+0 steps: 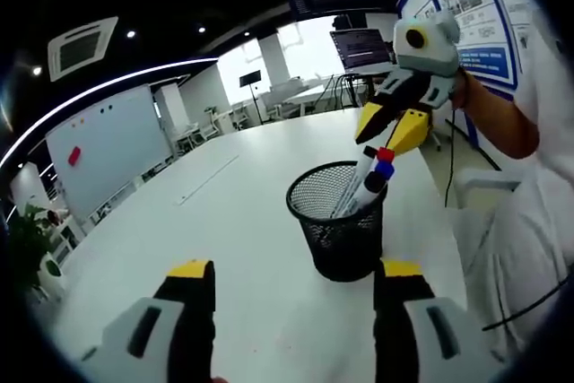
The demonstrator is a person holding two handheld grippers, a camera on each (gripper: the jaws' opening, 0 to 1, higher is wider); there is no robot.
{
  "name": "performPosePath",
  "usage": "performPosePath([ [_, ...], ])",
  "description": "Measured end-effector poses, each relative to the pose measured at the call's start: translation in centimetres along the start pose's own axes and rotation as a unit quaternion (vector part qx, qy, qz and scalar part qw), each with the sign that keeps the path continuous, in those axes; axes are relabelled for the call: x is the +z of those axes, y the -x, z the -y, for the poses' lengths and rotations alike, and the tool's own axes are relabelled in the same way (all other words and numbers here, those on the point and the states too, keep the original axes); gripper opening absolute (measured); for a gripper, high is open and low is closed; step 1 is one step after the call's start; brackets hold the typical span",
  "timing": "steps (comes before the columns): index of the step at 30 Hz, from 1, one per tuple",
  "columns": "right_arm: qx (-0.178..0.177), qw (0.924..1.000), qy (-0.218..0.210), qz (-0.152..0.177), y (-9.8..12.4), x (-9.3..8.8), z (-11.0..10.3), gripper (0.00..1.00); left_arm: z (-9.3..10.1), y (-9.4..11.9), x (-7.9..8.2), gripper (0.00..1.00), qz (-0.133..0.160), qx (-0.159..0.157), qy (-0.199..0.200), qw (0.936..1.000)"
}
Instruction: Pick up the whiteboard markers from the pen holder and place them facing the whiteboard neatly
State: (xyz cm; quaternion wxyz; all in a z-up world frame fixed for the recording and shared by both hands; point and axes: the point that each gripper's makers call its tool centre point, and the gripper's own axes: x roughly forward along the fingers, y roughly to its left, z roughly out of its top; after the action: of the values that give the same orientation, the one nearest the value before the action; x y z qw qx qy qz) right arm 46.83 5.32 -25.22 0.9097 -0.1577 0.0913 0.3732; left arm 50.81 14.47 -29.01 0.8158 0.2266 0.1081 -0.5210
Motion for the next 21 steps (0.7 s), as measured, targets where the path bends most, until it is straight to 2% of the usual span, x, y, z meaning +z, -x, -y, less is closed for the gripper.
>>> performPosePath([
  [6, 0.003, 1.0, 0.004, 0.007, -0.4, 0.0, -0.1, 0.15, 0.0, 0.0, 0.0, 0.72, 0.001, 0.0, -0.001, 1.0],
  [12, 0.003, 0.9998, 0.018, 0.001, -0.8, -0.2, -0.2, 0.14, 0.0, 0.0, 0.0, 0.71, 0.002, 0.0, -0.002, 1.0],
  [21, 0.011, 0.9999, 0.011, 0.006, -1.3, -0.1, -0.5, 0.11, 0.1, 0.0, 0.1, 0.71, 0.002, 0.0, -0.003, 1.0],
])
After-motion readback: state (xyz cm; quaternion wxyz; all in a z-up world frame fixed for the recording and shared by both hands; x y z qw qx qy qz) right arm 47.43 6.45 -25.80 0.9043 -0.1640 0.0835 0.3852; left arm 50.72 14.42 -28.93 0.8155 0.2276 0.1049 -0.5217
